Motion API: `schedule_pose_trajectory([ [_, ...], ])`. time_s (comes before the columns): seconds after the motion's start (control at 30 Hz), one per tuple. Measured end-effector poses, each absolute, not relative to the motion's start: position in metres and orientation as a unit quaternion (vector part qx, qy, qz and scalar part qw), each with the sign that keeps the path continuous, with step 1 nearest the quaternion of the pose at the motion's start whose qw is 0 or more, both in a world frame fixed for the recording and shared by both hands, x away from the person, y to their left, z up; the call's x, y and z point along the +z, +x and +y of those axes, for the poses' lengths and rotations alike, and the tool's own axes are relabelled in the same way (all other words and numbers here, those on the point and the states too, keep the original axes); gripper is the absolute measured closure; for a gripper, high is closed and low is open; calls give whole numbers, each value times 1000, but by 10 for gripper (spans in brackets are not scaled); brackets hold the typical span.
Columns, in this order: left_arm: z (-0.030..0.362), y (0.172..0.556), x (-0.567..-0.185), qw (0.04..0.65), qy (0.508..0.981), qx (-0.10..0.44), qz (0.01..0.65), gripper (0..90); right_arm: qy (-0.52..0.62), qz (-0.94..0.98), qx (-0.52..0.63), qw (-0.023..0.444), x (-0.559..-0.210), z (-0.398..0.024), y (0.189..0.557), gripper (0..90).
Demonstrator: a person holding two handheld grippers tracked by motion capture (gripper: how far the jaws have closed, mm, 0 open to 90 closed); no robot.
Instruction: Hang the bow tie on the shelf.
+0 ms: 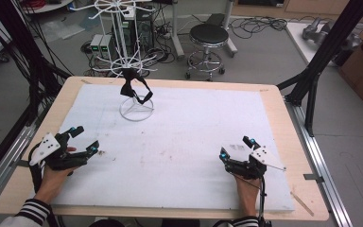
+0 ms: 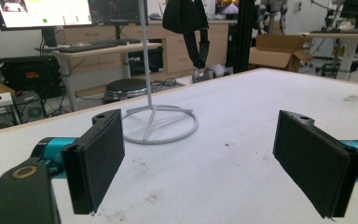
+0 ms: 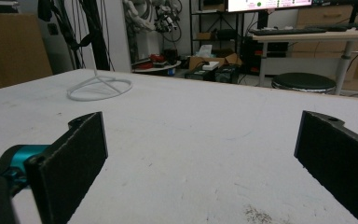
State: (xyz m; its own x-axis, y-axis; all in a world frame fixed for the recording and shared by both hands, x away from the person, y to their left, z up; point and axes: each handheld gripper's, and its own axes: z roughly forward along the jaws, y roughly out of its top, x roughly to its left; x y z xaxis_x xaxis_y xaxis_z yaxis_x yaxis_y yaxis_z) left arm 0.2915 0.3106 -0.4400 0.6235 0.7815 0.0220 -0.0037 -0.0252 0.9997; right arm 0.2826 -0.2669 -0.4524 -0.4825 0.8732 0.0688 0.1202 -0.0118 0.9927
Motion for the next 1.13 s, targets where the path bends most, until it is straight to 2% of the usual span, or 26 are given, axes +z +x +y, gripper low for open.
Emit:
schedule_pose_trajectory([
  [0.3,309,290,-453,634,635,312,313,160,397,625,592,318,-452,-267,283,14],
  [0.67,309,285,-455,640,614,336,315,160,399,625,590,318,-452,-267,282,14],
  [1.13,308,285,-455,634,617,341,320,173,398,625,589,322,-452,-267,283,14],
])
